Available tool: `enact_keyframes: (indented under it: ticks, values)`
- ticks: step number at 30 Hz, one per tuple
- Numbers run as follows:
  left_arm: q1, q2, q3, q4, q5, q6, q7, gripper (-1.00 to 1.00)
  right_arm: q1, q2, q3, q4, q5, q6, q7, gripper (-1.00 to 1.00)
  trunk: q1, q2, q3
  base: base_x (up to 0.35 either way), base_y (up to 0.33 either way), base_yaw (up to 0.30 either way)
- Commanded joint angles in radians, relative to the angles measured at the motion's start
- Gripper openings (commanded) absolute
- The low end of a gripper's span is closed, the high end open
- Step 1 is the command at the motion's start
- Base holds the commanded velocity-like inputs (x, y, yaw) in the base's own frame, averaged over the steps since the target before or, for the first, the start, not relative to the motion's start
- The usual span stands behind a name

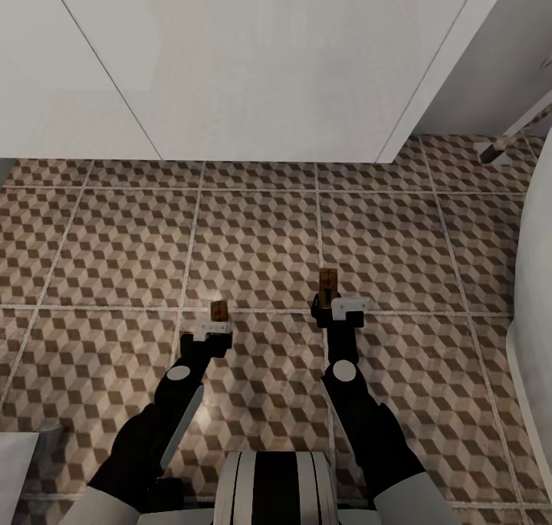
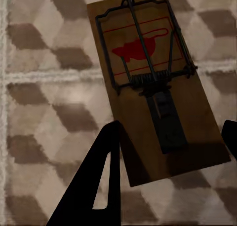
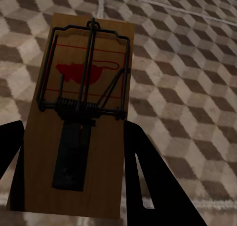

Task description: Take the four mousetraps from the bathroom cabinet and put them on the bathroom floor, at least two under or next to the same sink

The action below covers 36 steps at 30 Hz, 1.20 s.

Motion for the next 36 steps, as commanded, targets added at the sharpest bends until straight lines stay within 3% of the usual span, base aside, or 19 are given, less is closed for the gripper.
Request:
enact_keyframes:
  ticks: [1, 5, 7, 10, 13, 16, 19, 22, 25, 27, 36]
  values:
    - [-0.001, 0.004, -0.001, 0.057, 0.004, -0.052, 0.008, -1.0, 0.0, 0.0, 0.002, 0.0, 0.006, 0.006, -0.003, -1.0, 0.0, 0.0, 0.0, 0.0, 0.0, 0.0]
    - [-0.013, 0.02, 0.004, 0.157, -0.003, -0.113, 0.011, -1.0, 0.0, 0.0, 0.002, 0.004, 0.005, 0.007, -0.003, -1.0, 0.0, 0.0, 0.0, 0.0, 0.0, 0.0]
    - [-0.017, 0.027, 0.006, 0.146, -0.005, -0.134, 0.011, -1.0, 0.0, 0.0, 0.002, 0.005, 0.005, 0.007, -0.003, -1.0, 0.0, 0.0, 0.0, 0.0, 0.0, 0.0]
    - [-0.019, 0.036, 0.004, 0.017, -0.004, -0.129, 0.011, -1.0, 0.0, 0.0, 0.001, 0.006, 0.005, 0.007, -0.003, -1.0, 0.0, 0.0, 0.0, 0.0, 0.0, 0.0]
    - [-0.014, 0.048, 0.002, -0.112, -0.005, -0.071, 0.013, -1.0, 0.0, 0.0, 0.001, 0.008, 0.005, 0.007, -0.003, -1.0, 0.0, 0.0, 0.0, 0.0, 0.0, 0.0]
    - [-0.009, 0.053, 0.001, -0.165, -0.006, 0.004, 0.014, -1.0, 0.0, 0.0, 0.001, 0.013, 0.006, 0.007, -0.003, -1.0, 0.0, 0.0, 0.0, 0.0, 0.0, 0.0]
    - [-0.008, 0.054, 0.002, -0.169, -0.007, 0.033, 0.017, -1.0, 0.0, 0.0, 0.001, 0.014, 0.005, 0.007, -0.003, -1.0, 0.0, 0.0, 0.0, 0.0, 0.0, 0.0]
    - [-0.007, 0.053, 0.024, -0.112, -0.009, 0.051, 0.024, -1.0, 0.0, 0.0, 0.001, 0.015, 0.005, 0.007, -0.003, -1.0, 0.0, 0.0, 0.0, 0.0, 0.0, 0.0]
    - [-0.012, 0.048, 0.118, 0.053, -0.01, 0.085, 0.029, -1.0, 0.0, 0.0, 0.002, 0.015, 0.006, 0.007, -0.003, -1.0, 0.0, 0.0, 0.0, 0.0, 0.0, 0.0]
    - [-0.029, 0.046, 0.154, 0.151, -0.01, 0.095, 0.03, -1.0, 0.0, 0.0, 0.002, 0.015, 0.006, 0.007, -0.003, -1.0, 0.0, 0.0, 0.0, 0.0, 0.0, 0.0]
    - [-0.258, 0.053, 0.181, 0.482, -0.008, 0.103, 0.03, -1.0, 0.0, 0.0, 0.016, 0.015, 0.007, 0.006, -0.005, -1.0, 0.0, 0.0, 0.0, 0.0, 0.0, 0.0]
